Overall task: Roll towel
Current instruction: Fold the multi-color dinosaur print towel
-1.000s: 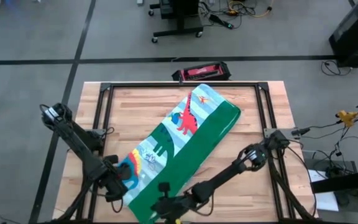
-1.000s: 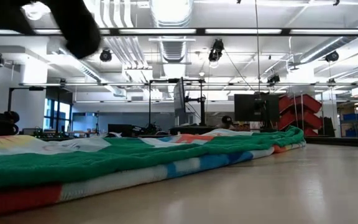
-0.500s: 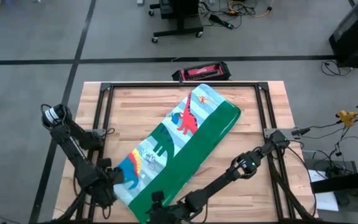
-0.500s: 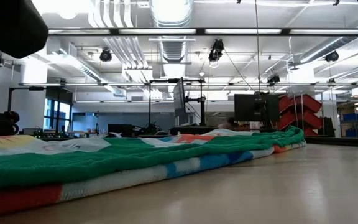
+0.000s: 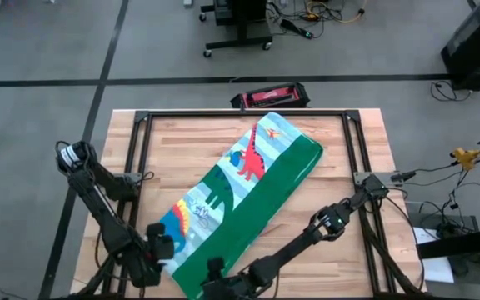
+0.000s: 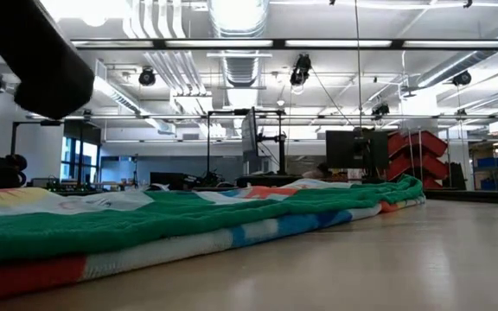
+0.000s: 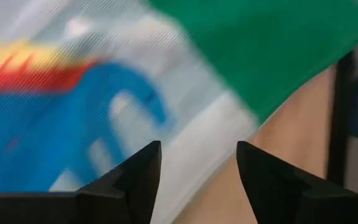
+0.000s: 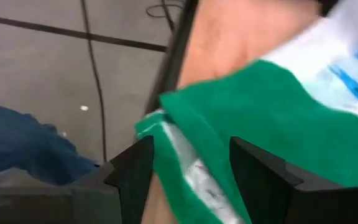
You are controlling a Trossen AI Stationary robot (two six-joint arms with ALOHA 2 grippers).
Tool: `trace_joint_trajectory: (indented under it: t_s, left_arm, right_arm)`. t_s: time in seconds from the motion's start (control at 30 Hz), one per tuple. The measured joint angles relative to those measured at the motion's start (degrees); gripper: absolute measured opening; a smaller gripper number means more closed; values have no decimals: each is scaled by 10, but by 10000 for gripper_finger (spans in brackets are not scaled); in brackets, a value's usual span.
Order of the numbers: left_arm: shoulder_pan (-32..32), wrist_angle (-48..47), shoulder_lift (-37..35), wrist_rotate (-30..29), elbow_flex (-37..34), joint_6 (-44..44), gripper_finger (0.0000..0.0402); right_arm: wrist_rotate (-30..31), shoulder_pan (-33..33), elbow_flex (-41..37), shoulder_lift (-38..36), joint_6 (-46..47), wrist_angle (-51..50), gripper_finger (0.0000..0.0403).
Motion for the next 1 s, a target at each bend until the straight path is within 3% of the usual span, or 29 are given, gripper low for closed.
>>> trace_joint_trajectory:
  t_s: [0.13,0.67,1.0]
  left_arm:
    - [0,55,25,-25,2,28,186]
    - [-7,205,88,-31,2,69,187]
    - [-11,219,132,-86,2,140,185]
  right_arm:
    - [5,-2,0,0,-11,-11,196]
    - [-4,-7,1,-17,-19,-26,196]
    - [0,-16,1,-17,-3,-21,195]
